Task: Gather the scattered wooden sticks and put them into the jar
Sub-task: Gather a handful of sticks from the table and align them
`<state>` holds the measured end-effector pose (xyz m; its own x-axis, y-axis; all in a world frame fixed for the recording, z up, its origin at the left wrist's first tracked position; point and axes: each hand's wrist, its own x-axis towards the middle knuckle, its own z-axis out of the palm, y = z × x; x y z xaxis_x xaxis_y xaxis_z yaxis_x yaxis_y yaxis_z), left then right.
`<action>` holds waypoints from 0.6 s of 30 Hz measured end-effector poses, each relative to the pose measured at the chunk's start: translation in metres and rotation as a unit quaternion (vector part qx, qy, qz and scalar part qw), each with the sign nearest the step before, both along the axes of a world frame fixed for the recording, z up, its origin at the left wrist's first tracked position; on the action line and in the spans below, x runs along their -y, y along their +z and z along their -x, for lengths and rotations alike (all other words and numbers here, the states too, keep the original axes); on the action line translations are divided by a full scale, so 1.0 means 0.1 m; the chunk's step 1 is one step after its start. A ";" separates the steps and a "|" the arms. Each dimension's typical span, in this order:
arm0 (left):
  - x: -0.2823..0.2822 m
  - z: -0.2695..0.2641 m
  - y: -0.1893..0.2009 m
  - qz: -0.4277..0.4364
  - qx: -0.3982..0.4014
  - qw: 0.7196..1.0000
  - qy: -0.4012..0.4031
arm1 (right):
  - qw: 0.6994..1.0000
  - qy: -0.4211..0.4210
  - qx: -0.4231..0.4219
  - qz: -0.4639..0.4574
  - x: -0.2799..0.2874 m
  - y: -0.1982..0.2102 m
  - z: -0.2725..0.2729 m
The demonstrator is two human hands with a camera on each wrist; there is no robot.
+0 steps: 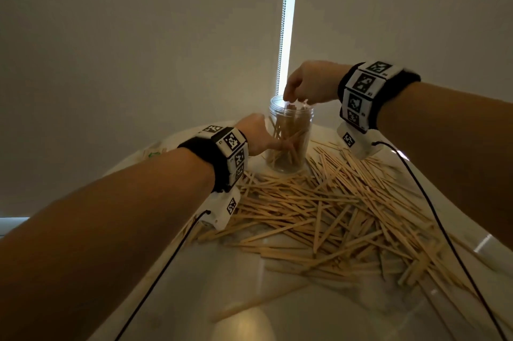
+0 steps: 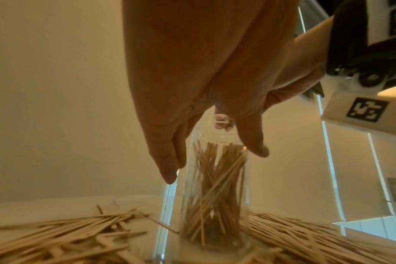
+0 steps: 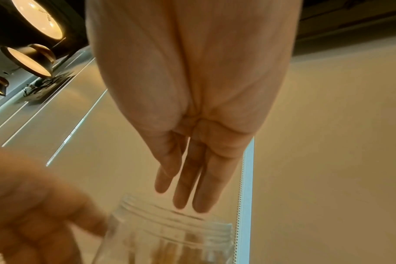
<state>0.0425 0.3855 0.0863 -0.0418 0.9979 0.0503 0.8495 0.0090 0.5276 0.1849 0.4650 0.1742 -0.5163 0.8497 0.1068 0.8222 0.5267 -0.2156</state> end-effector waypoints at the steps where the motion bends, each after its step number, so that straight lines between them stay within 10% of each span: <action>1: 0.16 -0.02 0.00 0.011 -0.002 1.000 -0.008 | 0.999 0.000 -0.008 -0.041 0.10 0.02 -0.05; 6: 1.03 -0.11 -0.13 0.075 -0.047 0.994 -0.070 | 0.992 0.014 -0.119 -0.034 0.86 -0.14 -0.39; 14: 1.90 -0.30 -0.45 0.160 -0.207 0.958 -0.115 | 0.943 -0.032 0.296 0.149 1.87 -0.94 -0.80; 18: 2.06 -0.39 -0.47 0.122 -0.246 0.956 -0.100 | 0.951 -0.013 0.280 0.128 2.01 -1.19 -0.86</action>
